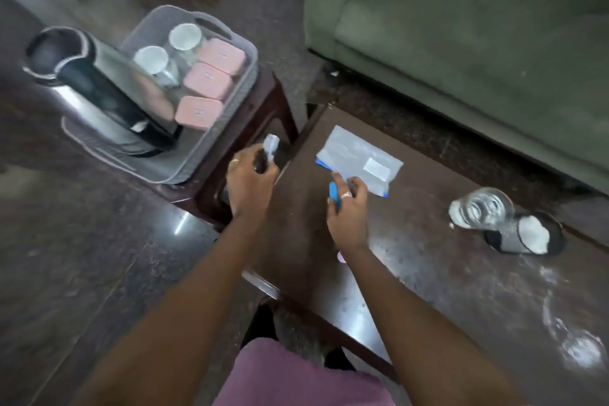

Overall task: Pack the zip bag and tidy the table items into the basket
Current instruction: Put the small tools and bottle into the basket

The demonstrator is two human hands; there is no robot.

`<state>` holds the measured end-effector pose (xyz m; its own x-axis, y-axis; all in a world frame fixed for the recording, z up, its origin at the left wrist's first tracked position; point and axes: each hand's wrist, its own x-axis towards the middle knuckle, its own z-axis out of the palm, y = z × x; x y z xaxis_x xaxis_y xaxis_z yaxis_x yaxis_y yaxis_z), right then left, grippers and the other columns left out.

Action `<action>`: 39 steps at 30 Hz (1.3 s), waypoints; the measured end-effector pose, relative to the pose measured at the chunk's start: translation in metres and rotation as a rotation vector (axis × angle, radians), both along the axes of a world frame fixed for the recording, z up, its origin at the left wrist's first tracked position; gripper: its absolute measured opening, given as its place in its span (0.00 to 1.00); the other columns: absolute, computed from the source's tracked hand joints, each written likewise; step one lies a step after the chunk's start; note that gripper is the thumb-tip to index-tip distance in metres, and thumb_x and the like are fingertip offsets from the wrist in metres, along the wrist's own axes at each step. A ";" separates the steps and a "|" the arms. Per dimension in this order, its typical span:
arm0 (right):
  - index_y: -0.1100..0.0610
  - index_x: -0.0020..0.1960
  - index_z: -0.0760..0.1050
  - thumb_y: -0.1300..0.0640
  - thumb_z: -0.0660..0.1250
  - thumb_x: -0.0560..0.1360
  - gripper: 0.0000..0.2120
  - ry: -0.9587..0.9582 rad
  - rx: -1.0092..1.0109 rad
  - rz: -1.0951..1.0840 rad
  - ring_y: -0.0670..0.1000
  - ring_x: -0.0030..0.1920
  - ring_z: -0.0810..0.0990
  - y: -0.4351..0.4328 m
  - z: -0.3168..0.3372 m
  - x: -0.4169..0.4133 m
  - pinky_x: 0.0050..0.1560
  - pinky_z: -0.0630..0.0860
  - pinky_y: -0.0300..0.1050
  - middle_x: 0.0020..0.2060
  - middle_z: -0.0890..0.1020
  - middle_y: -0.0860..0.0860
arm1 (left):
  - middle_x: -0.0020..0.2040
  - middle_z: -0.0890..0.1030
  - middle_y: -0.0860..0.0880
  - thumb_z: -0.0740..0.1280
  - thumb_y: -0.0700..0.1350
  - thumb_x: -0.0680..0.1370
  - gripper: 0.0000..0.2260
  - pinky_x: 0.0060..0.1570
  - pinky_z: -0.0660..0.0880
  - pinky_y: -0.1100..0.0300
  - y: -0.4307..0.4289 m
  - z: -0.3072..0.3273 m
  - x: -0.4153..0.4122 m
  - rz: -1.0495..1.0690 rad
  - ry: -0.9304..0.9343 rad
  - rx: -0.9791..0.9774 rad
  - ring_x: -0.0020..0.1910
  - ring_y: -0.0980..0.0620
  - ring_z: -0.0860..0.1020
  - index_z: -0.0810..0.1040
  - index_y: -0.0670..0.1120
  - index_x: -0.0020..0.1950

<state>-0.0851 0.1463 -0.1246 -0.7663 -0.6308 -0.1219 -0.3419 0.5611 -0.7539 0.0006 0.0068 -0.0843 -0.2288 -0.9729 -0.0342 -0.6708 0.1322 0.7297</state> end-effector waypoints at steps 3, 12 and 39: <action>0.58 0.65 0.73 0.68 0.64 0.73 0.21 0.004 -0.087 0.114 0.57 0.58 0.75 -0.065 0.016 0.015 0.62 0.67 0.38 0.59 0.71 0.60 | 0.51 0.82 0.38 0.68 0.39 0.71 0.14 0.54 0.72 0.52 -0.053 0.009 0.032 0.027 -0.045 -0.115 0.51 0.40 0.79 0.79 0.41 0.56; 0.62 0.58 0.74 0.70 0.65 0.72 0.15 0.016 -0.211 0.258 0.53 0.52 0.75 -0.191 0.056 0.057 0.55 0.67 0.33 0.58 0.70 0.61 | 0.63 0.78 0.42 0.62 0.45 0.78 0.16 0.55 0.73 0.47 -0.098 -0.007 0.085 -0.170 -0.394 -0.221 0.56 0.39 0.78 0.74 0.44 0.65; 0.57 0.60 0.74 0.67 0.59 0.74 0.17 0.226 0.255 0.654 0.58 0.70 0.58 -0.224 0.035 0.069 0.63 0.58 0.61 0.73 0.64 0.51 | 0.71 0.69 0.42 0.57 0.39 0.79 0.17 0.73 0.56 0.48 -0.076 -0.014 0.078 0.362 -0.275 -0.007 0.72 0.41 0.61 0.70 0.41 0.68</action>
<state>-0.0161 -0.0778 -0.0897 -0.2675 -0.9405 -0.2097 -0.7981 0.3382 -0.4987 0.0785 -0.0694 -0.0980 0.1429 -0.9890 -0.0391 -0.8436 -0.1423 0.5177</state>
